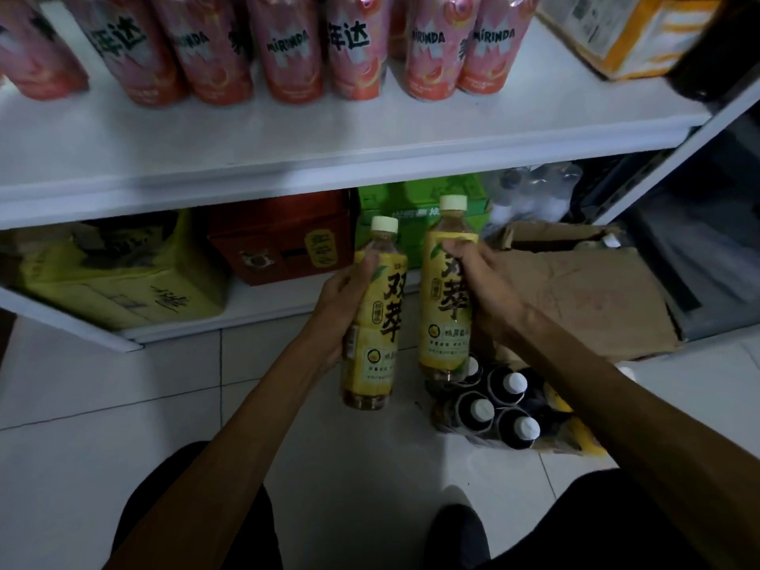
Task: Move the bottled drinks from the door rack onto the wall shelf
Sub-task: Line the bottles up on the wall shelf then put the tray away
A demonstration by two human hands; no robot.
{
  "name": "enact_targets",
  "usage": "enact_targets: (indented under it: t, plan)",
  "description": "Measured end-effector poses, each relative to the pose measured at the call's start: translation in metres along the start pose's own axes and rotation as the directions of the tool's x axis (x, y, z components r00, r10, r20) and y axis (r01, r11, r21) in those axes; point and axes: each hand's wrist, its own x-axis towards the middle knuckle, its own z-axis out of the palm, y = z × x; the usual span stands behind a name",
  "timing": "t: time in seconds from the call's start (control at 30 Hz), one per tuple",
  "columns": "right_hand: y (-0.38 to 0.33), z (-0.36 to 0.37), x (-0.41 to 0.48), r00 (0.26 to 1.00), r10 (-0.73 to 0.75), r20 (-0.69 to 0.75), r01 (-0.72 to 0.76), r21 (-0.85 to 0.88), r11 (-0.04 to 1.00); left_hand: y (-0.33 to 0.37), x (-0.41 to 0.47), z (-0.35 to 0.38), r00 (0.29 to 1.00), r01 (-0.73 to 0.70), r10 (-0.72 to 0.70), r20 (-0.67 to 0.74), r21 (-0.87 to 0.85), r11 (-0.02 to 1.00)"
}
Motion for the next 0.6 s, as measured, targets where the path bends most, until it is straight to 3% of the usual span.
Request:
enact_targets:
  t: [0.13,0.43,0.6]
  plan:
    - [0.009,-0.006,-0.002,0.999,-0.031,-0.018,0.03,-0.067,0.997,-0.009,0.003,0.017,0.999,0.039,-0.038,-0.011,0.027,0.999]
    - [0.006,-0.029,-0.006,0.997,-0.006,-0.082,-0.002,-0.099,0.995,-0.016,0.014,0.043,0.975,0.22,-0.221,0.004,-0.114,0.969]
    - [-0.021,-0.032,-0.03,0.991,-0.013,-0.134,0.017,0.026,1.0,0.022,-0.014,0.076,0.96,0.28,-0.278,0.029,-0.103,0.955]
